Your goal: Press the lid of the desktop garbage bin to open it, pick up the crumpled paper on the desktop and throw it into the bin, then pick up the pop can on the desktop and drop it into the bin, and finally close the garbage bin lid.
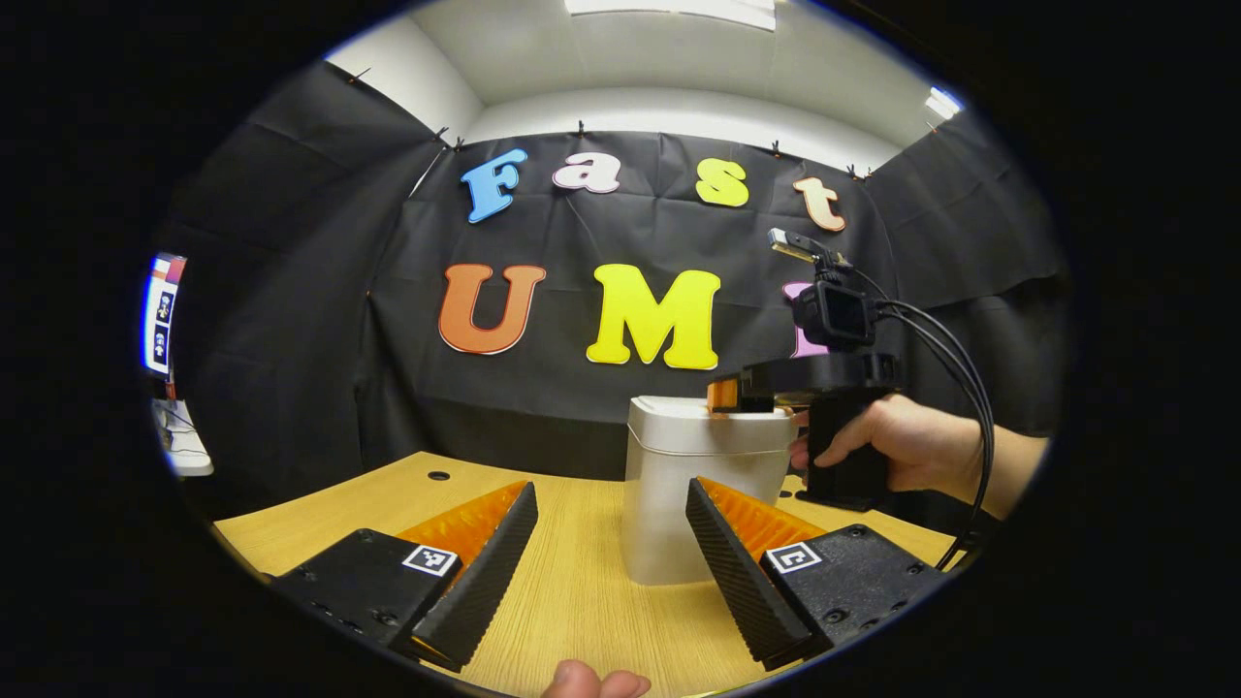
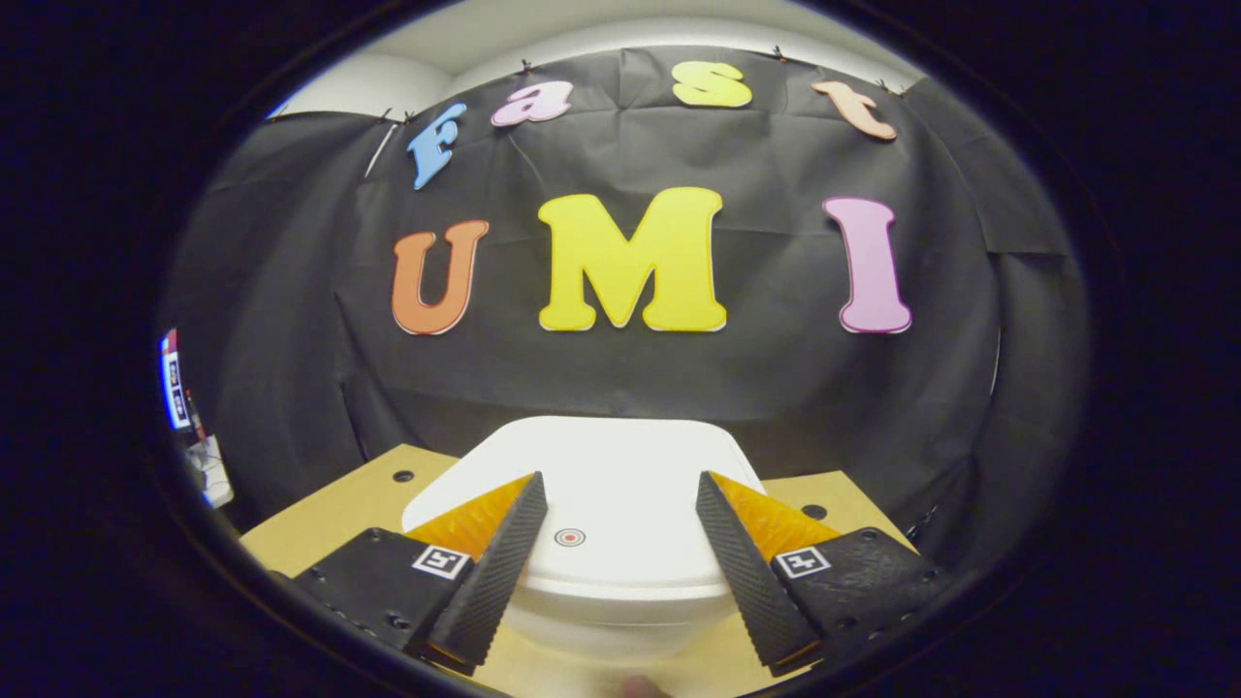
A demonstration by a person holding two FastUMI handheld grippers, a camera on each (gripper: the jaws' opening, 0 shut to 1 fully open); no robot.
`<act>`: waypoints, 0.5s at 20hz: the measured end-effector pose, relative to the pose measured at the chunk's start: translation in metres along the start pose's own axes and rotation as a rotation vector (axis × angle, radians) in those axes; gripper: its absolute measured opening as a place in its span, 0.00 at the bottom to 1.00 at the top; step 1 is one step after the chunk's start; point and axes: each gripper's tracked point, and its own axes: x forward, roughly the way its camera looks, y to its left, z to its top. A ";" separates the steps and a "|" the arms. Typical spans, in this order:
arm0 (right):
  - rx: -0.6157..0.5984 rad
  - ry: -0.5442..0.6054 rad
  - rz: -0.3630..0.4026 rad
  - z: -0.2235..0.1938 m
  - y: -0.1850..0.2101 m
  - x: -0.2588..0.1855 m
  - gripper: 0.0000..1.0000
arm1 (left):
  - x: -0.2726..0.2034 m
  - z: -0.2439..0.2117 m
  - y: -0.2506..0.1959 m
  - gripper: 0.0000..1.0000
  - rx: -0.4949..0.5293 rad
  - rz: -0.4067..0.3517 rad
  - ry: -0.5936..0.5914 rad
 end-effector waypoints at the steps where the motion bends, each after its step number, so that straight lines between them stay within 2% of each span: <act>1: -0.003 -0.003 -0.011 -0.005 -0.002 0.001 0.98 | 0.000 -0.002 -0.002 0.99 -0.008 -0.004 0.005; 2: 0.008 -0.040 -0.007 0.000 -0.001 -0.003 0.98 | 0.001 -0.003 -0.004 0.99 -0.014 -0.010 0.009; 5: -0.007 0.005 -0.003 -0.012 0.001 0.001 0.98 | 0.000 -0.005 -0.007 0.99 -0.017 -0.021 0.014; 7: -0.008 -0.007 0.000 -0.003 0.000 0.001 0.98 | 0.000 -0.004 -0.007 0.99 -0.024 -0.022 0.011; 10: 0.064 -0.056 0.018 0.004 -0.001 -0.005 0.95 | -0.001 -0.003 0.003 0.99 -0.015 0.009 0.002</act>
